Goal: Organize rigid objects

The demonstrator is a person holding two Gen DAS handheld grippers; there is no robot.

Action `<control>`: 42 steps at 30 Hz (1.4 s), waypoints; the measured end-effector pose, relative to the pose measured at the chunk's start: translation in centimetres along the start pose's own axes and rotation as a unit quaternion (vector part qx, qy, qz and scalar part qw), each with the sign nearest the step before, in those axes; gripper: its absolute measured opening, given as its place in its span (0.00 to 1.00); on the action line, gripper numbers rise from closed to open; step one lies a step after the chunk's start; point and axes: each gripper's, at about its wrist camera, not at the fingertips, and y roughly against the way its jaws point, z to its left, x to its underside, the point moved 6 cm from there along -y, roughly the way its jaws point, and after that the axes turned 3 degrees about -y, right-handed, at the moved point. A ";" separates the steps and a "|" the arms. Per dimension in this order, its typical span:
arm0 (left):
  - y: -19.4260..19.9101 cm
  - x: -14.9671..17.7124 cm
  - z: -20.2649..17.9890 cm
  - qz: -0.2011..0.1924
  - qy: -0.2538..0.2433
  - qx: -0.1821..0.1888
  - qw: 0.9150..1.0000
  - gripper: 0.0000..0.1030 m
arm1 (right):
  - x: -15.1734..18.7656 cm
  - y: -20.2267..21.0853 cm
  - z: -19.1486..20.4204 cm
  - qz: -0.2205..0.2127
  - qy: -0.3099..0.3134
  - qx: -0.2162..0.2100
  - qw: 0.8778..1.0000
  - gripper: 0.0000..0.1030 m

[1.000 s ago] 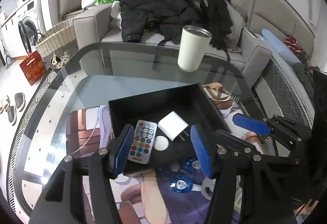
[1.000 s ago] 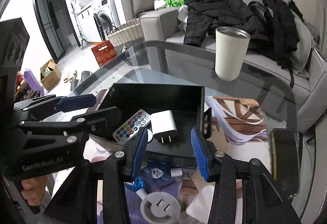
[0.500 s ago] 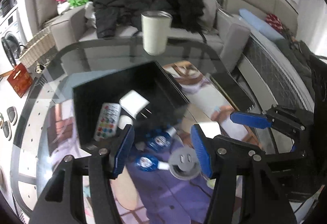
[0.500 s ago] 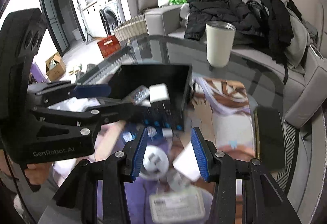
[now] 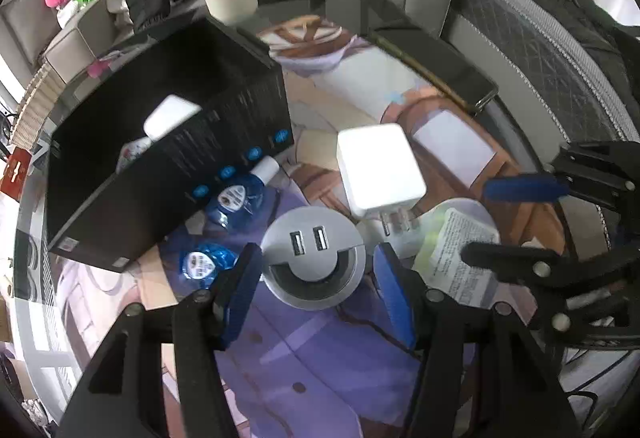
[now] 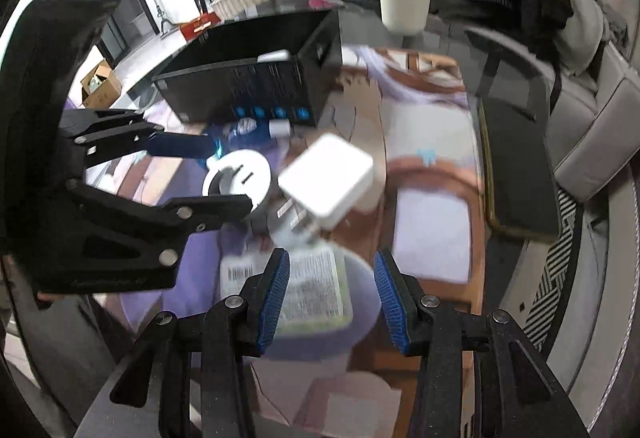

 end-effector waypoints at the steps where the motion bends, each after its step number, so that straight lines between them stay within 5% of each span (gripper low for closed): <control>1: -0.2 -0.1 0.0 -0.002 -0.005 -0.009 1.000 0.58 | 0.2 -0.1 0.0 0.004 -0.003 -0.005 1.000 0.44; 7: -2.0 -0.1 0.0 0.026 0.005 0.006 1.000 0.57 | 1.2 -0.5 0.5 0.024 0.002 -0.027 0.999 0.50; 16: -0.5 1.3 1.0 0.013 0.014 0.014 1.000 0.55 | 1.0 -1.3 3.3 0.038 0.025 -0.055 0.997 0.52; 29: 2.5 7.5 7.0 0.013 0.044 0.005 0.999 0.55 | -1.9 -3.4 10.0 0.046 0.084 -0.054 0.994 0.52; 42: 1.6 8.5 5.8 0.030 0.013 0.009 0.999 0.55 | 1.3 -3.0 7.7 0.087 0.124 -0.030 0.988 0.52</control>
